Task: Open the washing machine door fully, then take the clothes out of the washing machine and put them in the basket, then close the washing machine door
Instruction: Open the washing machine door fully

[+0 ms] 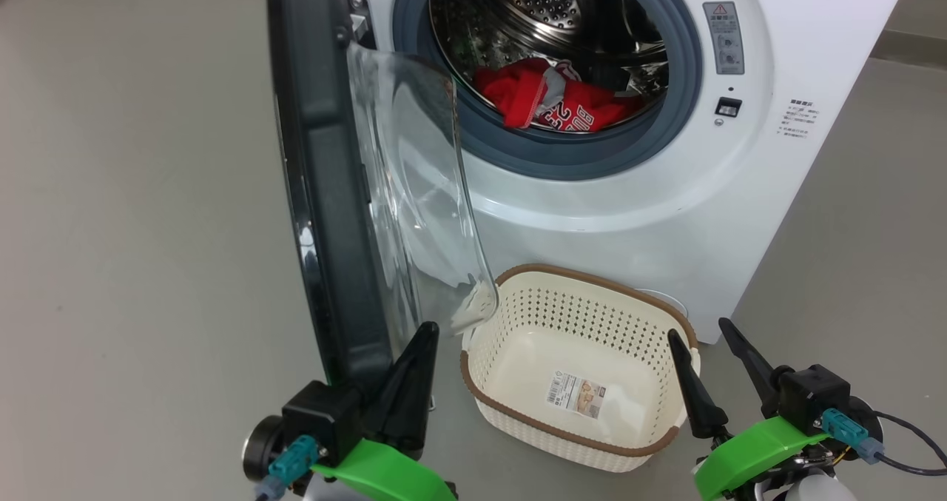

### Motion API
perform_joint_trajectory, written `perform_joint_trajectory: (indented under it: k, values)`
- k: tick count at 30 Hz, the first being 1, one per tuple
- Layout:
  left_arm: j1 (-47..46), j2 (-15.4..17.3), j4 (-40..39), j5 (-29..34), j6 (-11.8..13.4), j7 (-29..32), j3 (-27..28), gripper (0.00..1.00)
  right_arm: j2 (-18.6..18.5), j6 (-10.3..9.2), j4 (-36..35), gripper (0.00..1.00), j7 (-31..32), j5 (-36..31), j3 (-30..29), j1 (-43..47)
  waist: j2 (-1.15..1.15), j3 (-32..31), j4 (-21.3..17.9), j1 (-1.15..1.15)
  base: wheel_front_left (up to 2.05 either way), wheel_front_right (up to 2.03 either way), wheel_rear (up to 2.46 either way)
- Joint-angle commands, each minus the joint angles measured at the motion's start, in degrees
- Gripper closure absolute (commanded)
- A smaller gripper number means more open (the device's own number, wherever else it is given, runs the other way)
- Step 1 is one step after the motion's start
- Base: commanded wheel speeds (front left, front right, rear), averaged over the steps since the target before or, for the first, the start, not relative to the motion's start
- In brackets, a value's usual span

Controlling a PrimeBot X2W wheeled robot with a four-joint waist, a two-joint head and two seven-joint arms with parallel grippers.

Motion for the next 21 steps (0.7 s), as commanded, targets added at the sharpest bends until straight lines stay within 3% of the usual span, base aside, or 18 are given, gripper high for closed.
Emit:
perform_joint_trajectory:
  k: [1,21]
  values:
    - [-1.3,0.5,-1.2,0.4,0.5,-0.2,2.2,1.00,0.0,0.37,-1.2,0.00,-0.4,0.1,1.1,-1.9,0.00,-0.1,0.1,0.00,0.00,0.00,0.00]
    - [0.5,5.0,0.7,-2.9,5.3,-2.1,12.2,1.00,0.0,0.37,-0.4,0.00,-0.4,-1.1,1.6,-1.4,0.00,0.3,4.1,0.00,0.00,0.00,0.00]
